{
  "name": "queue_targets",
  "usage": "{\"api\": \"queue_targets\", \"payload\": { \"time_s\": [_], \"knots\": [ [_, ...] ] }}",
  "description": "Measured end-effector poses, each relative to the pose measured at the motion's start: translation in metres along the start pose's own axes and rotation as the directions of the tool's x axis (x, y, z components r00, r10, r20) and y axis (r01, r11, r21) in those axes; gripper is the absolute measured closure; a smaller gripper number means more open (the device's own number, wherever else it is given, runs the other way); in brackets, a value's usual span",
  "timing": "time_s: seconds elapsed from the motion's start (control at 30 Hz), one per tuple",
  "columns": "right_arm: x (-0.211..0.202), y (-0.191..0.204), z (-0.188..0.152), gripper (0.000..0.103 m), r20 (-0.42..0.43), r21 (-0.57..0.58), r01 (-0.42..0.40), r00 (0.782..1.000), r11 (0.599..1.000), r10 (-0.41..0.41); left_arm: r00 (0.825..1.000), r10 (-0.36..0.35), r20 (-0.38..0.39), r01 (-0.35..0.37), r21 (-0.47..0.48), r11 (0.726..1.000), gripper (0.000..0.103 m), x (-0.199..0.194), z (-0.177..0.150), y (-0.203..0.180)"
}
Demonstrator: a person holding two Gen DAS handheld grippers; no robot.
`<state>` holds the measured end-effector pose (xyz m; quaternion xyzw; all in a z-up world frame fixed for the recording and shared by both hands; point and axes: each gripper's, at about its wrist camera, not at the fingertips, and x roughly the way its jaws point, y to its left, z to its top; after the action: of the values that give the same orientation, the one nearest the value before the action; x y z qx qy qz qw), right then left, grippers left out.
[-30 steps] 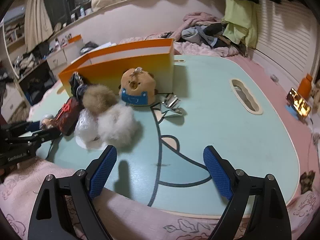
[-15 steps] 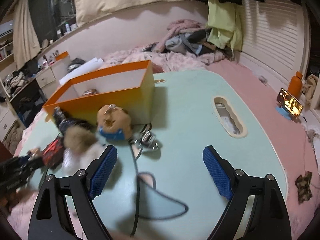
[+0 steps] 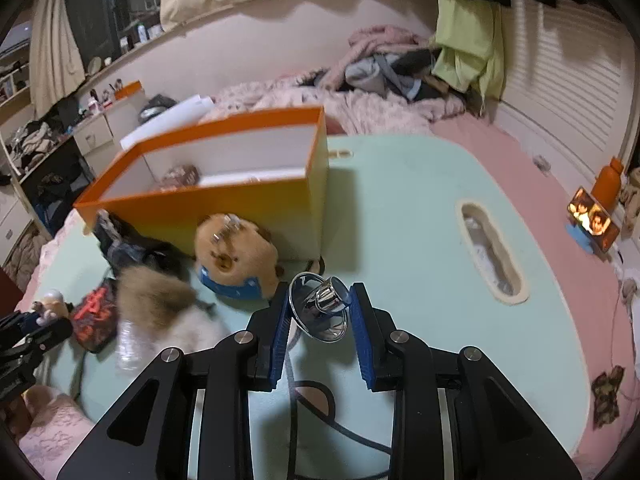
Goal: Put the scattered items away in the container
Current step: 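Carry the figurine into the orange box with left gripper while right gripper grasps and carries the silver knob in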
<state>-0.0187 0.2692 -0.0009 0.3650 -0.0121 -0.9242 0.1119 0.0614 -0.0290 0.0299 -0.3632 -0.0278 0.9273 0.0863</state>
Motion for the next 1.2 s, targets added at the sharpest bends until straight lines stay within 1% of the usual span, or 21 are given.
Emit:
{"api": "queue_targets", "payload": {
  "time_s": [0.1,0.2,0.3,0.37,0.43,0.5,0.57,0.7,0.73,0.77,0.8,0.9,0.93,0.97,1.0,1.1,1.17,1.2],
  "knots": [
    [-0.012,0.005,0.011,0.073,0.028,-0.011,-0.034,0.999,0.999,0.034,0.999,-0.031,0.023,0.031,0.012,0.999,0.066,-0.006,0.018,-0.006],
    [-0.018,0.014,0.031,0.072,0.061,-0.034,-0.057,0.996,0.998,0.059,0.998,-0.046,0.044,0.044,0.036,0.998,0.066,-0.008,0.051,-0.016],
    [-0.014,0.025,0.054,0.072,0.085,-0.052,-0.075,0.993,0.996,0.079,0.997,-0.065,0.031,0.064,0.038,0.997,0.066,0.005,0.089,-0.023],
    [-0.005,0.03,0.069,0.072,0.079,-0.059,-0.092,0.992,0.994,0.097,0.997,-0.076,0.02,0.076,0.037,0.996,0.066,0.019,0.115,-0.027],
    [0.011,0.034,0.085,0.072,0.05,-0.048,-0.127,0.99,0.991,0.129,0.995,-0.1,-0.015,0.101,0.022,0.995,0.066,0.04,0.138,-0.031],
    [0.028,0.035,0.098,0.072,0.016,-0.02,-0.143,0.99,0.99,0.143,0.991,-0.125,-0.057,0.125,-0.008,0.992,0.066,0.061,0.153,-0.031],
    [0.047,0.037,0.11,0.072,-0.018,0.008,-0.154,0.988,0.988,0.154,0.987,-0.13,-0.098,0.127,-0.038,0.991,0.066,0.085,0.166,-0.031],
    [0.075,0.04,0.125,0.072,-0.081,0.044,-0.16,0.983,0.986,0.164,0.99,-0.09,-0.105,0.085,-0.052,0.995,0.067,0.114,0.177,-0.029],
    [0.081,0.039,0.127,0.072,-0.093,0.052,-0.151,0.983,0.987,0.156,0.989,-0.101,-0.108,0.093,-0.072,0.993,0.064,0.118,0.177,-0.025],
    [0.086,0.038,0.129,0.072,-0.099,0.059,-0.153,0.982,0.986,0.158,0.986,-0.121,-0.114,0.111,-0.097,0.989,0.061,0.122,0.176,-0.02],
    [0.089,0.036,0.13,0.071,-0.106,0.07,-0.163,0.98,0.984,0.17,0.984,-0.138,-0.114,0.125,-0.115,0.986,0.06,0.122,0.175,-0.017],
    [0.088,0.028,0.13,0.071,-0.109,0.123,-0.21,0.969,0.97,0.223,0.981,-0.172,-0.09,0.159,-0.134,0.978,0.056,0.114,0.167,-0.009],
    [0.086,0.027,0.129,0.071,-0.1,0.135,-0.223,0.966,0.966,0.237,0.983,-0.167,-0.082,0.156,-0.13,0.979,0.053,0.11,0.164,-0.008],
    [0.081,0.025,0.127,0.069,-0.087,0.137,-0.231,0.966,0.963,0.244,0.985,-0.159,-0.071,0.149,-0.126,0.981,0.052,0.103,0.161,-0.007],
    [0.077,0.026,0.128,0.067,-0.078,0.133,-0.229,0.968,0.964,0.24,0.986,-0.157,-0.062,0.148,-0.122,0.981,0.051,0.098,0.159,-0.006],
    [0.061,0.026,0.126,0.067,-0.043,0.105,-0.219,0.974,0.97,0.224,0.987,-0.159,-0.029,0.154,-0.118,0.981,0.044,0.077,0.152,-0.001],
    [0.047,0.024,0.122,0.067,-0.019,0.092,-0.225,0.974,0.97,0.227,0.988,-0.155,-0.012,0.153,-0.118,0.981,0.034,0.062,0.144,0.002],
    [0.04,0.023,0.12,0.067,-0.01,0.089,-0.227,0.973,0.97,0.229,0.989,-0.151,-0.005,0.149,-0.121,0.981,0.032,0.056,0.14,0.003]
  ]
}}
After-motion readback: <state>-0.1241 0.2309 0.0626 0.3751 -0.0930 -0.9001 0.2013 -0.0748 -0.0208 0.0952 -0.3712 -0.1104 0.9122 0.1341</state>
